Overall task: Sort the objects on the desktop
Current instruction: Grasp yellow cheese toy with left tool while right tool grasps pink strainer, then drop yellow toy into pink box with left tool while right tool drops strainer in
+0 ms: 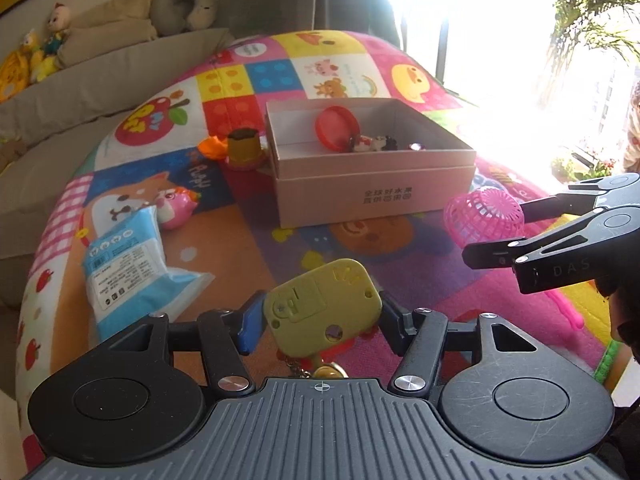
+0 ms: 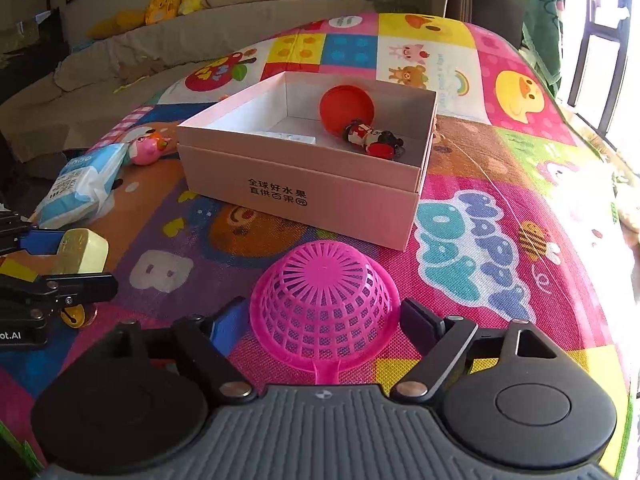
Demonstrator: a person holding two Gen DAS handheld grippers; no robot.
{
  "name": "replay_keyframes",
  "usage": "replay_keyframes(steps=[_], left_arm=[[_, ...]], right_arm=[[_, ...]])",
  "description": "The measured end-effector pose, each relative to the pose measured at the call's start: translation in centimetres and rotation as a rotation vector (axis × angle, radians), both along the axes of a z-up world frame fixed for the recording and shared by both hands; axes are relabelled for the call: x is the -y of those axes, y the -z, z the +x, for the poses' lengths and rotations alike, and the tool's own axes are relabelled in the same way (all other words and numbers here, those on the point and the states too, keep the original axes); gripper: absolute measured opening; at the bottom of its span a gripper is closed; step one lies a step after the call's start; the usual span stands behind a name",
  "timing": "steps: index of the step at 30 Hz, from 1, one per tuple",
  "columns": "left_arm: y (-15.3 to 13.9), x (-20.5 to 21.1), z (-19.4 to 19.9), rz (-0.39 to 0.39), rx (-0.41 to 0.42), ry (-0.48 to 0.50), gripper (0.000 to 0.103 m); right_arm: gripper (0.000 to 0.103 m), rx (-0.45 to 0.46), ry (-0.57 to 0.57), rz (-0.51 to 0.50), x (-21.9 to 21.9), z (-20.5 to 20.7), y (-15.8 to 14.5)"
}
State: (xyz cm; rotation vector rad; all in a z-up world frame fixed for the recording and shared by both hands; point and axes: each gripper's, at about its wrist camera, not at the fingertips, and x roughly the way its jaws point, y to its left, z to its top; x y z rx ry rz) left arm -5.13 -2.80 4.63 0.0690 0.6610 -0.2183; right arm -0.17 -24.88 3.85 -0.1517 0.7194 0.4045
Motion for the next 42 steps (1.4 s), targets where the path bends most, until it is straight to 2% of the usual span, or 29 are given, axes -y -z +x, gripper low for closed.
replay_keyframes(steps=[6,8,11,13,16,20,23,26,30,34,37,42], left_arm=[[-7.7,1.0,2.7,-0.011,0.262,0.056,0.064],[-9.1,1.5,4.6,-0.021,0.301,0.061,0.064],[-10.1,3.3,8.7,-0.029,0.316,0.082,0.064],[-9.9,4.5,11.2,-0.024,0.304,0.102,0.066],[-8.8,4.9,13.1,-0.022,0.255,0.089,0.085],[-6.3,3.1,10.0,-0.037,0.228,0.074,0.096],[-3.7,2.2,6.3,0.004,0.214,0.077,0.097],[-1.1,1.6,3.9,0.015,0.151,0.069,0.098],[1.3,0.4,2.4,-0.019,0.054,0.044,0.1],[2.5,-0.7,1.8,-0.018,0.024,-0.009,0.1],[2.9,-1.7,1.6,-0.023,0.019,-0.048,0.101],[3.6,-2.1,1.9,-0.049,-0.009,-0.061,0.101]], right_arm=[[0.083,0.316,0.036,0.141,3.2,-0.8,-12.0],[0.083,0.375,0.059,0.181,4.0,-0.2,-14.4],[0.083,0.424,0.105,0.188,4.3,1.1,-15.9],[0.083,0.413,0.12,0.197,4.3,2.3,-16.1],[0.083,0.384,0.145,0.192,4.2,4.3,-15.5],[0.083,0.342,0.165,0.187,4.1,6.2,-14.4],[0.083,0.304,0.159,0.203,3.4,7.8,-13.6],[0.083,0.249,0.141,0.233,1.9,10.4,-12.9],[0.083,0.186,0.14,0.235,-0.8,14.1,-11.6],[0.085,0.097,0.127,0.207,-2.8,17.2,-9.4],[0.087,0.086,0.148,0.146,-3.0,17.4,-7.6],[0.087,0.055,0.164,0.124,-1.3,15.6,-6.3]])
